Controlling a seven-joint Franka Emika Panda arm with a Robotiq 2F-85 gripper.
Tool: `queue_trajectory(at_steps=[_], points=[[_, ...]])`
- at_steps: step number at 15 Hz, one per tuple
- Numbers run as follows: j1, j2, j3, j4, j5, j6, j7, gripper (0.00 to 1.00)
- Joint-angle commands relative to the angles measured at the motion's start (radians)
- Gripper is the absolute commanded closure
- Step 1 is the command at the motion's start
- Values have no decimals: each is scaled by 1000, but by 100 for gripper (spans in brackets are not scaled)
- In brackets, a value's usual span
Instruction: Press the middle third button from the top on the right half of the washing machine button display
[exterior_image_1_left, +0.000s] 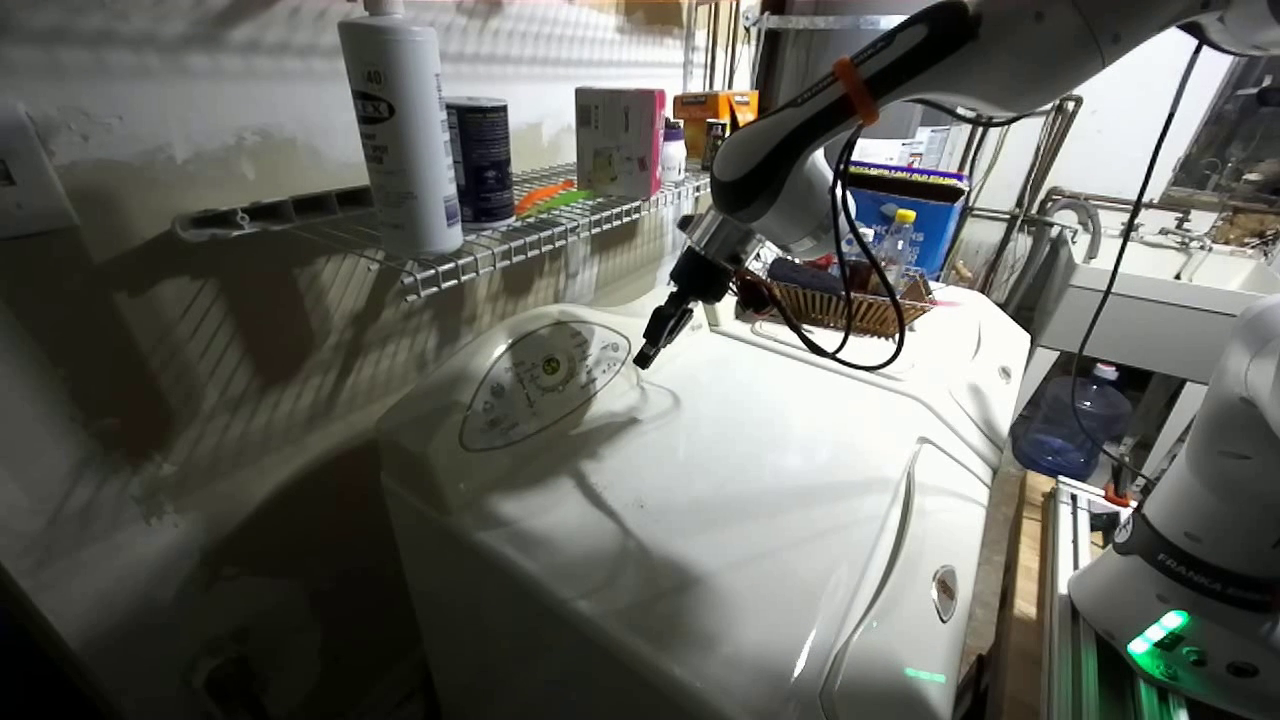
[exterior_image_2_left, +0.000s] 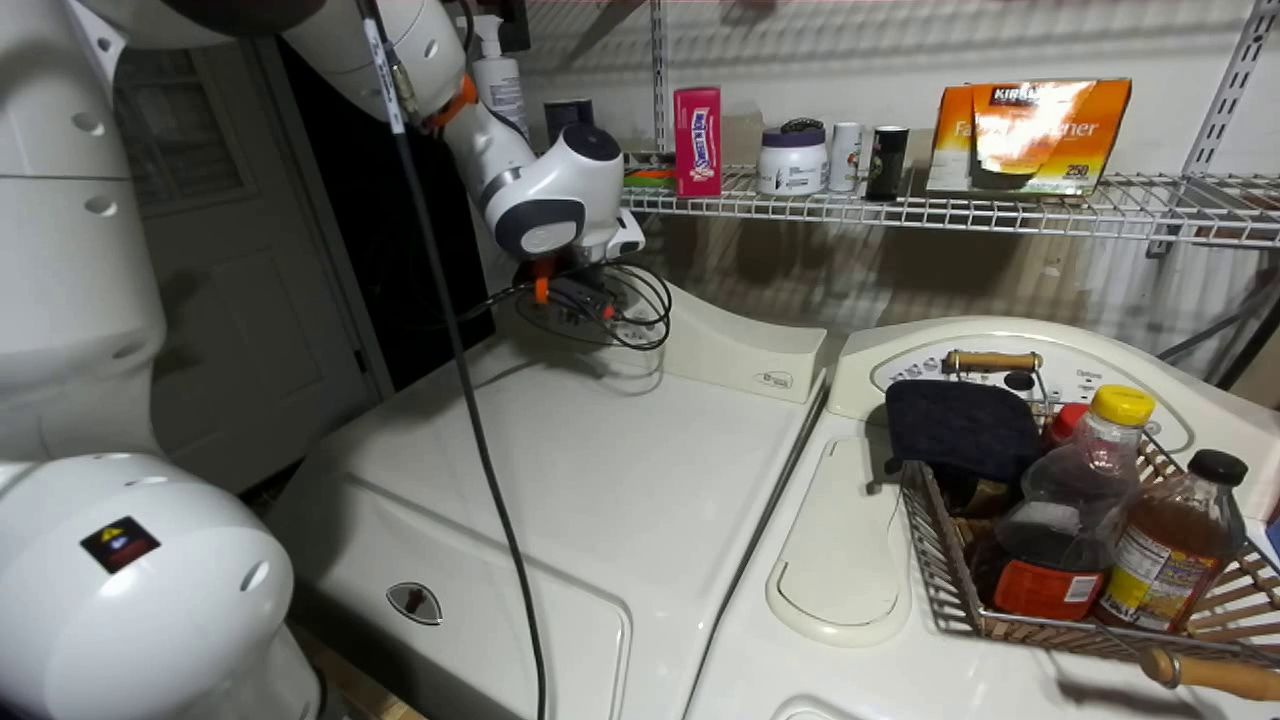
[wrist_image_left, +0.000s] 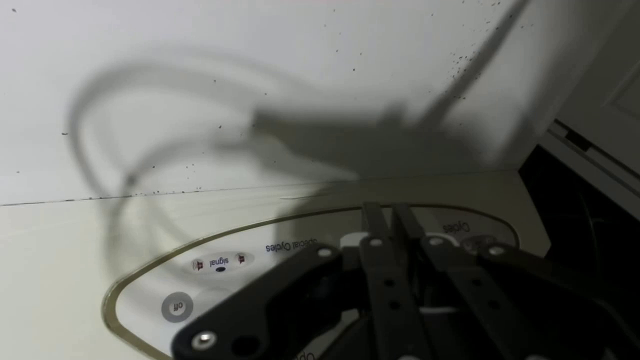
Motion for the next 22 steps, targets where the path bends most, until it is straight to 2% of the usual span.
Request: queue_trajectory(at_steps=[1,3,4,5,15,22], points=[[-16,0,17,1,-8,1,7,89],[-16,0,17,3,-8,1,7,89],[-16,0,17,4,-8,1,7,97],[-20,18,20,20,-1,2,-11,100],[-62,204,54,195,6,-7,-4,100],[-106,288,90,280,10,11,-9,100]])
